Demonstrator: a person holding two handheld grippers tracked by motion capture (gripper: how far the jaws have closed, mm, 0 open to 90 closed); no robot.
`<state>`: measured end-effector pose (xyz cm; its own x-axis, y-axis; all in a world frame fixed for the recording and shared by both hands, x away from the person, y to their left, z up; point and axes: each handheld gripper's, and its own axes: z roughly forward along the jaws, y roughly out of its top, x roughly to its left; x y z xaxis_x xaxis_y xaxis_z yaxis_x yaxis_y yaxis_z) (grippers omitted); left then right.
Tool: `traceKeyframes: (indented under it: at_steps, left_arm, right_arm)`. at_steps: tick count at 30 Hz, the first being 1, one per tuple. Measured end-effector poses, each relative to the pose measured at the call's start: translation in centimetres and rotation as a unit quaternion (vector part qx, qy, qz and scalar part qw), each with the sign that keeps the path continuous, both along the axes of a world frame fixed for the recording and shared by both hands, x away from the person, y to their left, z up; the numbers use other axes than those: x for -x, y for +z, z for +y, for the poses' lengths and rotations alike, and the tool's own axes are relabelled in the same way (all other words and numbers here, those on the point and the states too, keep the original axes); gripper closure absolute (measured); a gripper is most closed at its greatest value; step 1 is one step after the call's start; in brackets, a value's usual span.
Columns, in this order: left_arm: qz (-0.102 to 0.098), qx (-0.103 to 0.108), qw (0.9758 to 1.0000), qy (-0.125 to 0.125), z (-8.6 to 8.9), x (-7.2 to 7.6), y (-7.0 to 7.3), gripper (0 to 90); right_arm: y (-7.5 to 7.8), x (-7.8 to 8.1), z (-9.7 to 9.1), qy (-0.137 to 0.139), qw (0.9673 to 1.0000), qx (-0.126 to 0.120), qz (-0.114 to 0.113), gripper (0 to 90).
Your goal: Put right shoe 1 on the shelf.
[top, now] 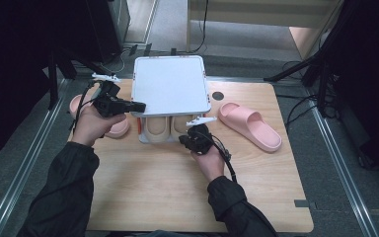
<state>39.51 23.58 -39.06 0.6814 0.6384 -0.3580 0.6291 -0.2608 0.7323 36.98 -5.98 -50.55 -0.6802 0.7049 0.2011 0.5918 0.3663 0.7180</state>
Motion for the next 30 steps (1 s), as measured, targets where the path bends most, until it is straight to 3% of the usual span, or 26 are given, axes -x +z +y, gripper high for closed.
traceKeyframes:
  at_steps: [4, 9, 12, 17, 20, 23, 30]
  left_arm:
    - [-0.001, 0.001, 1.0, 0.003, 0.1, 0.1, 0.0, 84.5]
    - [0.003, -0.001, 1.0, 0.006, 0.0, 0.1, 0.2, 78.0]
    - [0.01, -0.008, 0.9996, 0.025, 0.0, 0.4, 0.7, 71.1]
    - [0.011, 0.0, 0.9996, 0.026, 0.1, 0.8, 1.1, 58.7]
    - [0.01, 0.0, 0.9995, 0.028, 0.5, 1.1, 1.4, 51.3]
    - [0.005, -0.016, 0.9988, 0.047, 1.5, 1.8, 2.1, 47.7]
    - [-0.013, -0.005, 0.9972, 0.074, 3.7, 3.2, 2.7, 45.5]
  right_arm:
    - [0.3, 0.2, -0.3, 0.0, 0.9999, -0.007, 0.014, 89.9]
    - [1.4, 1.7, -1.3, 0.01, 0.9996, -0.027, 0.002, 85.9]
    - [2.3, 2.8, -2.2, 0.021, 0.999, -0.038, -0.005, 82.4]
    - [3.1, 3.9, -3.4, 0.032, 0.9981, -0.05, -0.01, 76.5]
    - [3.5, 4.6, -4.4, 0.039, 0.9976, -0.056, -0.009, 66.3]
    - [3.4, 5.1, -5.3, 0.051, 0.9963, -0.067, -0.016, 55.6]
    - [3.5, 5.7, -7.7, 0.053, 0.9956, -0.075, -0.02, 50.8]
